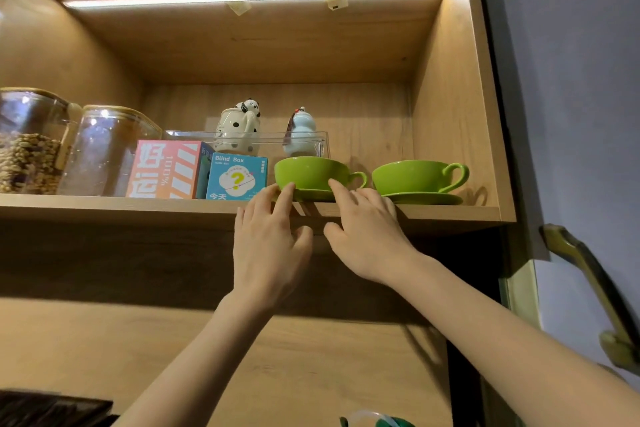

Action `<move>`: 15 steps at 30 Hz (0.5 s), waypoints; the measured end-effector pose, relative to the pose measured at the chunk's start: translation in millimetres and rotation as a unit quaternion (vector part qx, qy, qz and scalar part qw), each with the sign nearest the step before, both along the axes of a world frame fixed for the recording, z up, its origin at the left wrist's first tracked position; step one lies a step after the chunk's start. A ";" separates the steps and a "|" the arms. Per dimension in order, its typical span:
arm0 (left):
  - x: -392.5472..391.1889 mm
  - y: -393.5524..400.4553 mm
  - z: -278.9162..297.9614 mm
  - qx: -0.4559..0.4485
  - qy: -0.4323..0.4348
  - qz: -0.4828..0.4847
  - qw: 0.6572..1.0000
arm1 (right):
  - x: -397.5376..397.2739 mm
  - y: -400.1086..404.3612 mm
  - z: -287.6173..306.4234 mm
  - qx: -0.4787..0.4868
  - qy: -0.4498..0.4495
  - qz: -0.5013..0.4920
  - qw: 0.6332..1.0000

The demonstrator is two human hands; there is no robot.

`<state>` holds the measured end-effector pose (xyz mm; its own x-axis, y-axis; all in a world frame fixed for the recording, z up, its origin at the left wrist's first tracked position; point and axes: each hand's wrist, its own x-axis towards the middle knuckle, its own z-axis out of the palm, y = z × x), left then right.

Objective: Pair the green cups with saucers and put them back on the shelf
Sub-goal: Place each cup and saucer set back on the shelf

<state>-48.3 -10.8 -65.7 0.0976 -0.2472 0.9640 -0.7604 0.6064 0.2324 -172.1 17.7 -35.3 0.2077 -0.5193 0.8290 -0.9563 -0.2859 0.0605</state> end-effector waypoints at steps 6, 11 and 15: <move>-7.4 -7.0 -6.3 0.005 0.012 -0.071 0.997 | 2.3 -4.8 5.8 0.026 -0.036 0.013 0.999; -4.9 -13.5 -9.6 -0.009 -0.004 -0.026 1.000 | 3.8 -9.4 1.3 0.005 -0.059 0.032 0.998; -4.6 -15.6 -11.5 0.000 -0.010 0.012 1.000 | 2.7 -12.0 -2.7 -0.027 -0.045 0.035 0.998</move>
<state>-52.9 -26.4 -77.3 0.0832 -0.2443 0.9661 -0.7794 0.5881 0.2159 -169.4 5.7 -38.0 0.1658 -0.4604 0.8721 -0.9365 -0.3506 -0.0071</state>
